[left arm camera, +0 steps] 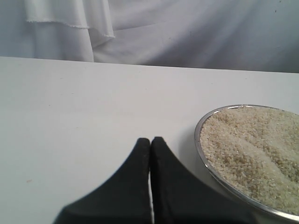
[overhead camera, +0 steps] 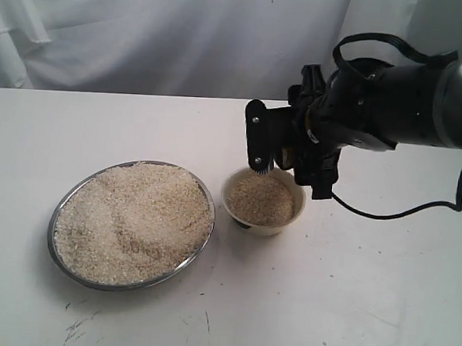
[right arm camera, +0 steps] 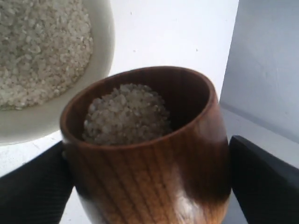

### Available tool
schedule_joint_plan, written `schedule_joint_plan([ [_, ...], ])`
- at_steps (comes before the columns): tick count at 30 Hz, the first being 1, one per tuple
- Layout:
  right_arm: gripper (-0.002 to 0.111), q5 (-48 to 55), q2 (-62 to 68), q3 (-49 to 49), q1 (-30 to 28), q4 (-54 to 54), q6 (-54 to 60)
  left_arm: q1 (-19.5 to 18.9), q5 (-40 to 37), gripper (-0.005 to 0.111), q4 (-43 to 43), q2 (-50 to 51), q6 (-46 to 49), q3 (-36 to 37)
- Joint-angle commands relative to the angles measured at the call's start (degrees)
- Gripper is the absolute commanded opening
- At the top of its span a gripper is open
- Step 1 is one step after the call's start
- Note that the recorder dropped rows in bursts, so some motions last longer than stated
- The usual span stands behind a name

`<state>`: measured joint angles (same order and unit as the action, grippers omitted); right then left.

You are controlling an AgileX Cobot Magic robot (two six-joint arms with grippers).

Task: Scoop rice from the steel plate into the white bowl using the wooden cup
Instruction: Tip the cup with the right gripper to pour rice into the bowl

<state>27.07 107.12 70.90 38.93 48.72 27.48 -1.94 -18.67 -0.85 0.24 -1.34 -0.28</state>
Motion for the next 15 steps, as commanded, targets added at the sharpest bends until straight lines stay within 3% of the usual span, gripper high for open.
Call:
schedule_joint_plan([
  [1,0.0,0.5,-0.9,-3.0,1.1,6.2,1.2,-0.1,0.4,0.0,-0.1,-0.2,0.0,0.3],
  [15,0.0,-2.0,0.3,-5.3,3.8,15.6,0.8,-0.1,0.4,0.0,-0.1,-0.2,0.0,0.3],
])
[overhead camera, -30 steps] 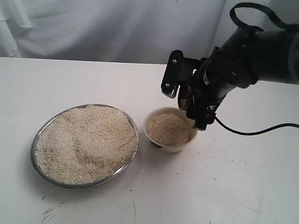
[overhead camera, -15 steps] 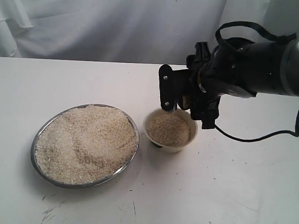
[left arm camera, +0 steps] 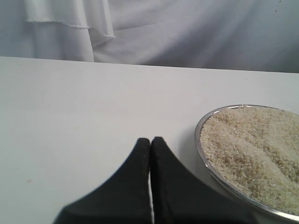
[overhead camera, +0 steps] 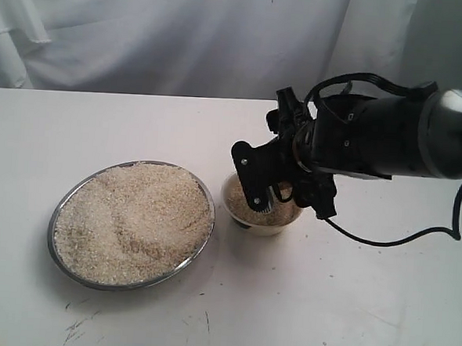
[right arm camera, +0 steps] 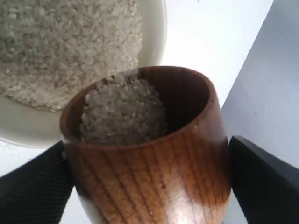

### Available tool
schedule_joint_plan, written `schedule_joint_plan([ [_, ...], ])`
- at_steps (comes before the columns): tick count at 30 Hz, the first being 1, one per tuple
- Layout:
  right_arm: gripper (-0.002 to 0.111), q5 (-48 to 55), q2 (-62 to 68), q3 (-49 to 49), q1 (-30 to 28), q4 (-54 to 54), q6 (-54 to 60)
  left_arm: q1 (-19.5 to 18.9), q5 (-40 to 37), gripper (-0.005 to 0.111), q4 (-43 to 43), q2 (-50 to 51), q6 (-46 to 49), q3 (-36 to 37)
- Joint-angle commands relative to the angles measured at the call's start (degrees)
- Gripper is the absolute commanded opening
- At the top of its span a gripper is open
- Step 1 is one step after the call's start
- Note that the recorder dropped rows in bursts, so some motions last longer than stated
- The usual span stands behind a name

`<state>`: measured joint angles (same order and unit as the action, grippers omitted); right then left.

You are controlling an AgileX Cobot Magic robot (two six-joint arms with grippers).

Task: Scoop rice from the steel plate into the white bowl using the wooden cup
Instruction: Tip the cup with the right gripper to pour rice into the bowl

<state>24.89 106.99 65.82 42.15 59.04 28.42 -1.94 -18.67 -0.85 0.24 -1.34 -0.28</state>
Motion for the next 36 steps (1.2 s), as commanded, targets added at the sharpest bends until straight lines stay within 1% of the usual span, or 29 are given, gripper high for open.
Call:
schedule_joint_plan([
  [1,0.0,0.6,0.7,-0.2,0.9,6.9,-0.2,-0.1,0.4,0.0,-0.1,-0.2,0.0,0.3],
  [5,0.0,0.8,3.2,-0.2,2.0,12.2,-0.7,-0.1,0.4,0.0,-0.1,-0.2,0.0,0.3],
  [8,0.0,0.8,4.3,-0.2,2.4,16.2,-3.5,-0.1,0.4,0.0,-0.1,-0.2,0.0,0.3],
  [10,0.0,2.1,4.7,-0.2,2.4,20.4,-6.6,-0.1,0.4,0.0,-0.1,-0.2,0.0,0.3],
  [11,0.0,3.3,4.9,-0.2,2.4,24.6,-9.9,-0.1,0.4,0.0,-0.1,-0.2,0.0,0.3],
  [15,0.0,3.8,4.9,-0.2,2.4,29.0,-14.3,-0.1,0.4,0.0,-0.1,-0.2,0.0,0.3],
  [32,0.0,6.8,4.9,-0.2,3.6,33.7,-16.6,-0.1,0.4,0.0,-0.1,-0.2,0.0,0.3],
  [36,0.0,7.6,4.9,-0.2,4.1,37.0,-19.2,-0.1,0.4,0.0,-0.1,-0.2,0.0,0.3],
])
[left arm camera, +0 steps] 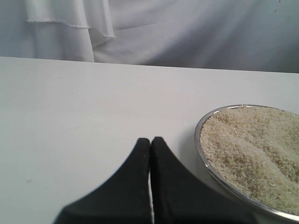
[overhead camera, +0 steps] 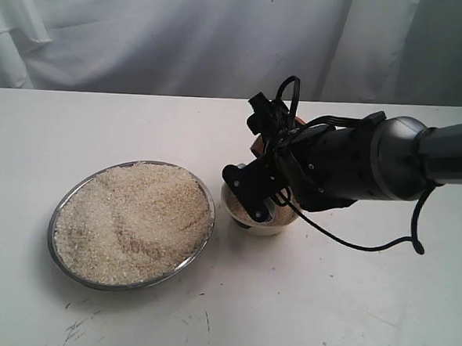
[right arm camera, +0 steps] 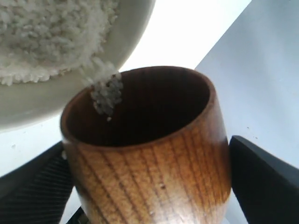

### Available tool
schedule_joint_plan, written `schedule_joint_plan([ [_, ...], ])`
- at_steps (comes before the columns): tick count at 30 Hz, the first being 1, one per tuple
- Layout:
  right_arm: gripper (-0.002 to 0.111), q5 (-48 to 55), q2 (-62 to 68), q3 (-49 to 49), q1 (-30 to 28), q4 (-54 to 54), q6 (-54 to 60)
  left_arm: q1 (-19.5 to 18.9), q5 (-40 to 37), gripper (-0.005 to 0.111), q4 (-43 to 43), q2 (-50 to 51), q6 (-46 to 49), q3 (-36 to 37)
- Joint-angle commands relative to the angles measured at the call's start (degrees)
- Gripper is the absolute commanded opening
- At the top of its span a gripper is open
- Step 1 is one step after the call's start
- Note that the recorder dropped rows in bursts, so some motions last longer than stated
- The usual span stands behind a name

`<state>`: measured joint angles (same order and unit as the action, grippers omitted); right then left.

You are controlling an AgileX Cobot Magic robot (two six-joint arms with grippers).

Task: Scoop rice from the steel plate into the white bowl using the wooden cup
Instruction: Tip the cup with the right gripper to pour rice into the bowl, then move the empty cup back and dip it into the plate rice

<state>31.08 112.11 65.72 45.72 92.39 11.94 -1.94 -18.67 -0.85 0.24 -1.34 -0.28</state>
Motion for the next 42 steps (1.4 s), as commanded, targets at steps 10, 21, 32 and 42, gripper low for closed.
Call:
schedule_joint_plan([
  [10,0.0,2.1,-0.2,-1.8,1.8,3.2,-7.0,-0.1,0.4,0.0,-0.1,-0.2,0.0,0.3],
  [21,0.0,-7.2,-5.7,-1.9,1.8,1.1,-37.7,-0.1,0.4,0.0,-0.1,-0.2,0.0,0.3],
  [32,0.0,-18.2,-6.4,1.8,2.8,3.0,-34.2,-0.1,0.4,0.0,-0.1,-0.2,0.0,0.3],
  [42,0.0,-14.0,4.2,9.8,8.0,3.7,-23.1,-0.1,0.4,0.0,-0.1,-0.2,0.0,0.3],
])
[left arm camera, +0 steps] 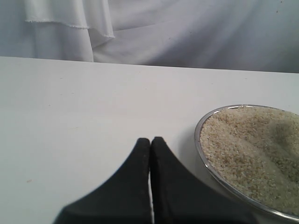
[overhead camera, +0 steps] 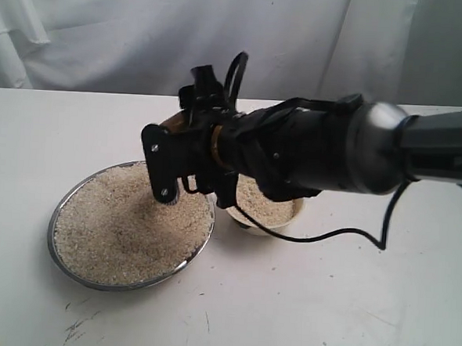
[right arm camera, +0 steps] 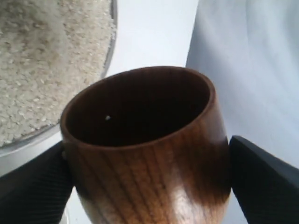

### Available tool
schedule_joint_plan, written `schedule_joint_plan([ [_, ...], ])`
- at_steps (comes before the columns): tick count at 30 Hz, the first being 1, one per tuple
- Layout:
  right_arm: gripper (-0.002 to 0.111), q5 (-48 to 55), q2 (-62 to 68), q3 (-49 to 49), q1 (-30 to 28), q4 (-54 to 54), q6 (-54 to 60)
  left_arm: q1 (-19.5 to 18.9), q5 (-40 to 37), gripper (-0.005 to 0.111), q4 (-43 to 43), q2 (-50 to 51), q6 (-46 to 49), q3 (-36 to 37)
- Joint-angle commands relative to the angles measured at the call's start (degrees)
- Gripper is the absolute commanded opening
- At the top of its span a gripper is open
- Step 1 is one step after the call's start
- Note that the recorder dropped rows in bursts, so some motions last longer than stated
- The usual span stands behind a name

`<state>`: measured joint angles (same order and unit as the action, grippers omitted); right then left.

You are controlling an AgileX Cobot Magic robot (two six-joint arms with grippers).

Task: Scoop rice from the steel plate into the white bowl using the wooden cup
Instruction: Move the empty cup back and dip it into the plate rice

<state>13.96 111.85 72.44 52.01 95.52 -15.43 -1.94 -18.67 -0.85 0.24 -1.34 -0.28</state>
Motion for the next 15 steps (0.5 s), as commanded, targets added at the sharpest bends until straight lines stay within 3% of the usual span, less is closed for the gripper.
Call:
schedule_joint_plan([
  [1,0.0,3.1,5.4,3.8,2.0,0.6,4.5,-0.1,0.4,0.0,-0.1,-0.2,0.0,0.3],
  [15,0.0,4.4,13.7,11.8,3.3,4.4,10.9,-0.1,0.4,0.0,-0.1,-0.2,0.0,0.3],
])
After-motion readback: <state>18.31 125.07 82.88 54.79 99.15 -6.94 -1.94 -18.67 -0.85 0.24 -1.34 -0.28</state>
